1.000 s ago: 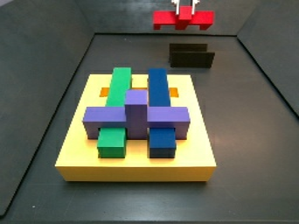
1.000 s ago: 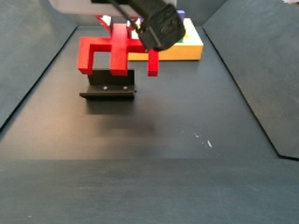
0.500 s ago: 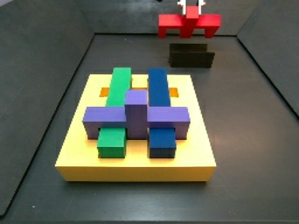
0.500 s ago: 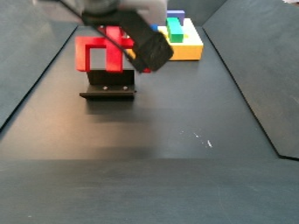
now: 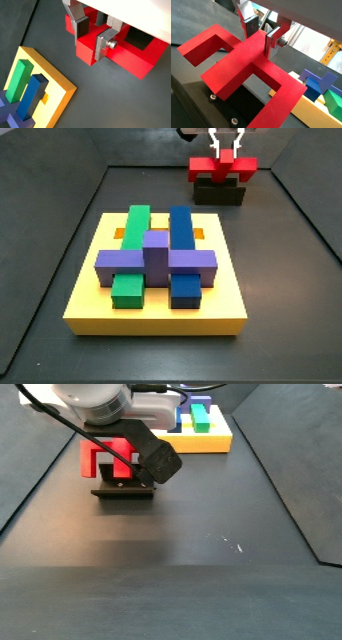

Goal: Pick up the red object. Move up. Place the red object on the fixture. Regrasp the red object. Move to above the board. Insert the red object.
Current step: Place the red object on the fixture.

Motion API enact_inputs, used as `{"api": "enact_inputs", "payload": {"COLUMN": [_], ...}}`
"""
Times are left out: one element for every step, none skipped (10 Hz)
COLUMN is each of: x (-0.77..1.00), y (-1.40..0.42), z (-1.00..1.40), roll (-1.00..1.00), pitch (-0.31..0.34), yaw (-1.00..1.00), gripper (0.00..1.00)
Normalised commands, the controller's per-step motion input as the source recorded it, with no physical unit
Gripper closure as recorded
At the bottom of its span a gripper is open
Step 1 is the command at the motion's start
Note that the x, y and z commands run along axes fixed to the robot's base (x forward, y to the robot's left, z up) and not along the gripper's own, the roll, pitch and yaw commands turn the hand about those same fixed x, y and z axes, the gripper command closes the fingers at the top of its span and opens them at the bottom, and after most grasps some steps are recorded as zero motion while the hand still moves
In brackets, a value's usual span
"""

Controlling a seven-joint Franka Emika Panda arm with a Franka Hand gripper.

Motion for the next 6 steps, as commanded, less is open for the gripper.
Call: {"api": "enact_inputs", "payload": {"x": [-0.05,-0.13,-0.11,-0.09,-0.03,-0.03], "y": [0.00,0.00,0.00,0.00,0.00,0.00], "z": [-0.27,-0.31,-0.22,-0.15,-0.17,-0.15], "roll": [0.12,0.05,0.00,0.00,-0.14,-0.19], "pitch": [0.000,-0.043,-0.069,-0.074,-0.183,-0.200], "yaw": [0.00,0.00,0.00,0.00,0.00,0.00], "gripper": [1.00,1.00,1.00,1.00,1.00,1.00]}}
